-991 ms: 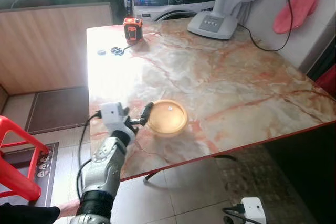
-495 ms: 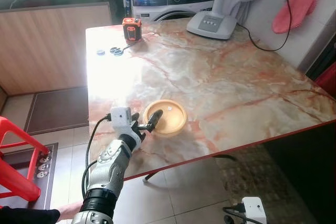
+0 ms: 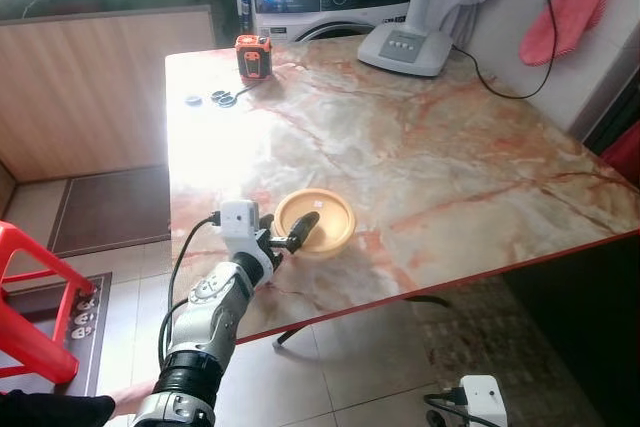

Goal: Restocking fridge

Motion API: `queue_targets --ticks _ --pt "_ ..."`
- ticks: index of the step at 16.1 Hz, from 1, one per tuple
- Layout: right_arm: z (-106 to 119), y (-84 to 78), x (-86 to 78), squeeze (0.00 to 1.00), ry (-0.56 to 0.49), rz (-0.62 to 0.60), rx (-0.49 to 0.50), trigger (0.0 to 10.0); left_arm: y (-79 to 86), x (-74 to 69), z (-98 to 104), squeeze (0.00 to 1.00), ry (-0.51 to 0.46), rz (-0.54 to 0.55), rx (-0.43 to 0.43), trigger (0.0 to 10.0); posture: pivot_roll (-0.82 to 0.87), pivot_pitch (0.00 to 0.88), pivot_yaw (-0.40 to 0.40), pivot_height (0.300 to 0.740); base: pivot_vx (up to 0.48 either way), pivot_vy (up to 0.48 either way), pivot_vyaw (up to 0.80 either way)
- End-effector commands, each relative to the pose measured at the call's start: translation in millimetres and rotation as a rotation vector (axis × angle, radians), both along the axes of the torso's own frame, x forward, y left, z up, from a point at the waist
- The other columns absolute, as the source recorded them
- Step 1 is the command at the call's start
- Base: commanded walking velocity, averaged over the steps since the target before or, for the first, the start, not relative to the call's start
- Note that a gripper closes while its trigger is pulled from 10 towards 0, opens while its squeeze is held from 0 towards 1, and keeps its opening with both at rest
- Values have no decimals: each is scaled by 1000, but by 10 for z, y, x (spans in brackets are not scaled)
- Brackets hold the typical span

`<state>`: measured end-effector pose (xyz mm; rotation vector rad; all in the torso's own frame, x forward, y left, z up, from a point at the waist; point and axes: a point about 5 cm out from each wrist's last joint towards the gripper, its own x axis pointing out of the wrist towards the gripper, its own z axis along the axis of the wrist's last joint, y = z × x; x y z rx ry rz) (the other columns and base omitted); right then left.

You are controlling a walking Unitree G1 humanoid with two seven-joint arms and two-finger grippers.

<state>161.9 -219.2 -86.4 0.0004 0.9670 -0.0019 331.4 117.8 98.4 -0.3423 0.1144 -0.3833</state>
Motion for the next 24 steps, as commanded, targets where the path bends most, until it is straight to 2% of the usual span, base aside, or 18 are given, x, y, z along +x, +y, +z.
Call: queue_targets --ticks 1,5,8,10,16,18,19,22,23,24 --pt "-8 -8 -26 0 1 -12 3 10000 84 -3 -17 0 9 40 18 10000 -110 28 -44 740 0 0 0" --pt "-11 -5 -32 0 4 -7 5 10000 239 -34 29 0 -29 124 18 10000 -105 20 -44 740 0 0 0" --pt "-7 -11 -26 0 3 -4 4 10000 281 -58 37 0 -44 153 24 10000 -101 21 -50 740 0 0 0" --pt "-4 -16 -21 0 2 -2 3 10000 283 -51 101 0 -74 161 -7 10000 -100 21 -54 740 0 0 0" --pt "0 -23 -15 0 1 0 -1 10000 62 -107 236 0 -139 -25 -86 10000 -102 29 -58 740 0 0 0" --pt "0 -20 -13 0 1 -1 1 10000 -6 -131 222 0 -123 -94 -107 10000 -100 30 -58 740 0 0 0" --pt "0 -17 -10 0 0 -1 2 10000 -57 -159 185 0 -97 -135 -137 10000 -104 30 -56 740 0 0 0" --pt "1 -15 -7 0 -2 -5 2 10000 -82 -184 189 0 -64 -126 -258 10000 -108 29 -53 740 0 0 0" --pt "2 -16 -6 0 -2 -6 2 10000 -82 -211 237 0 -59 -109 -355 10000 -107 29 -53 740 0 0 0" --pt "1 -16 -7 0 -2 -7 2 10000 -79 -238 271 0 -66 -110 -388 10000 -107 29 -53 740 0 0 0"
